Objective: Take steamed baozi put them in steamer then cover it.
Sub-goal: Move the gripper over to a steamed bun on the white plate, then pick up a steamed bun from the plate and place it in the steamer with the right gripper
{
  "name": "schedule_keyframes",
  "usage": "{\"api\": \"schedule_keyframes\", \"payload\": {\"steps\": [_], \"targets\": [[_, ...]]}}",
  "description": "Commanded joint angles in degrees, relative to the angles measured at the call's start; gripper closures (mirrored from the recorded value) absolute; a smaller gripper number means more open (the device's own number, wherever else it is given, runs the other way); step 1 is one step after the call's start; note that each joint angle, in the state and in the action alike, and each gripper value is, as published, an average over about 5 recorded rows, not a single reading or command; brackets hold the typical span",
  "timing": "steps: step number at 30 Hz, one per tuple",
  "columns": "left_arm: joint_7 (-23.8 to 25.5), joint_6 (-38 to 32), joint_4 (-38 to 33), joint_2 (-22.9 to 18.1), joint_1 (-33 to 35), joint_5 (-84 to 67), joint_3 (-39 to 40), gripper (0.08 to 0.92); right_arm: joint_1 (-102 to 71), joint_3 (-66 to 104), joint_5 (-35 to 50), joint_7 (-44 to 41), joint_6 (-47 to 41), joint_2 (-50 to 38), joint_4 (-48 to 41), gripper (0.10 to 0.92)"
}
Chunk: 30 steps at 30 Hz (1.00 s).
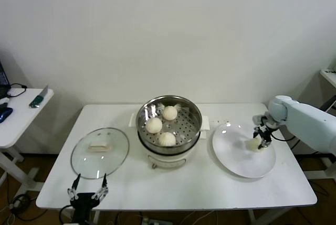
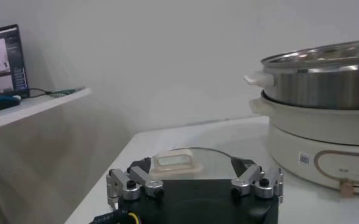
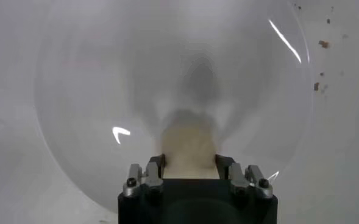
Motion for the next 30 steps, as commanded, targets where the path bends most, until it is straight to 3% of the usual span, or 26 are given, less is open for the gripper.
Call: {"api": "schedule_keyframes", "payload": {"steps": [1,9,17,30], "targets": [[-0.04,0.18,-0.1,-0.04,0.0,0.05,0.04,0.177,3.46,-1.63,2.08,-0.97,-0.41,-0.48,2.19,0.459],[0.14,0.46,-0.41,-0.01,-0.52,0.12,0.23,0.177,25.51,-17.42,13.05,-2.0,-2.5,-2.87,16.38,0.465],[0.48,0.69,-0.9,0.34,-0.57,0.2,0.5,0.177,44.84,-25.39,25.46,-3.05,-5.7,1.9,27.71,0.465],[0.79,1.24,-1.56,0.51,-1.02,0.25,0.83,0.177,44.66,-21.89,33.47,1.86,-14.82,14.32,33.25,0.465]]}}
